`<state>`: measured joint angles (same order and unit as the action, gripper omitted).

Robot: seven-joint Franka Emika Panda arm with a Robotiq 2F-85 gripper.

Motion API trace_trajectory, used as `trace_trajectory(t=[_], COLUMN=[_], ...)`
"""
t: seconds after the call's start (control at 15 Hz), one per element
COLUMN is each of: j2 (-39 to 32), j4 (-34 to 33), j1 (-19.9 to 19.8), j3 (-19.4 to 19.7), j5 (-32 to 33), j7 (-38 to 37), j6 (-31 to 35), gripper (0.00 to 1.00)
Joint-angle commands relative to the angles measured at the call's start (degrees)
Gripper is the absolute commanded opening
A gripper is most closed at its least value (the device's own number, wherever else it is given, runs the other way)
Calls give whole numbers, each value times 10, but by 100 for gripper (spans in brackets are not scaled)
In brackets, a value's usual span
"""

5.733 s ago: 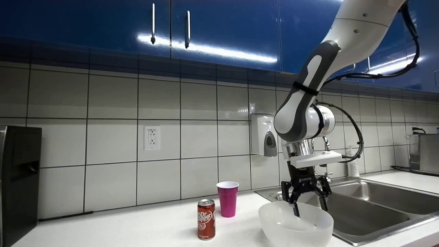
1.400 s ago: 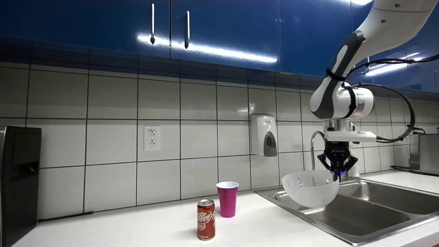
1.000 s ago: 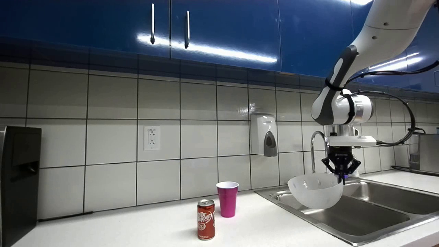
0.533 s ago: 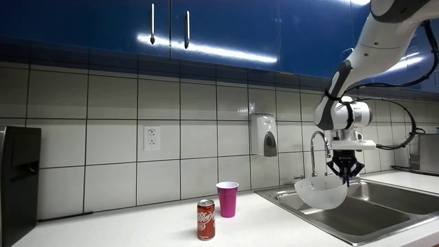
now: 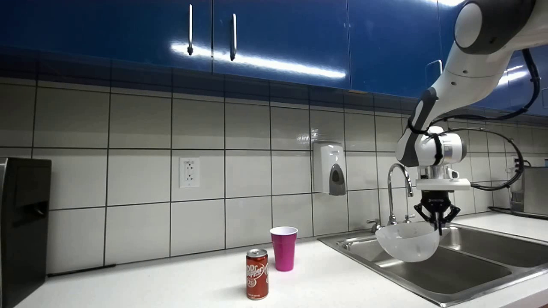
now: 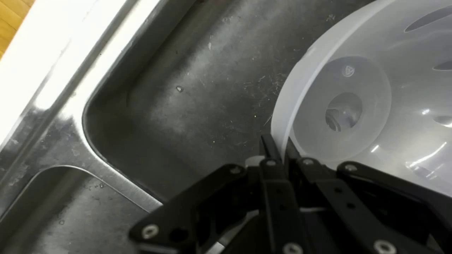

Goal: Put the plastic bowl in the left sink

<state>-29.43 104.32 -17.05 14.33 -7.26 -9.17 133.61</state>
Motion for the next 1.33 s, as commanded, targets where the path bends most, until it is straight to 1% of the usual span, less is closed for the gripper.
trace_trajectory(t=[0.0, 0.47, 0.87, 1.27], j2=[-36, -96, -144, -177], j4=[-47, -60, -94, -119], j1=[-12, -12, -20, -18], j3=[-5, -7, -9, -8], j5=[-14, -12, -27, -29], j7=[-12, -16, -21, -29], j6=[-30, -12, -6, 0], gripper=[2, 2, 2, 2])
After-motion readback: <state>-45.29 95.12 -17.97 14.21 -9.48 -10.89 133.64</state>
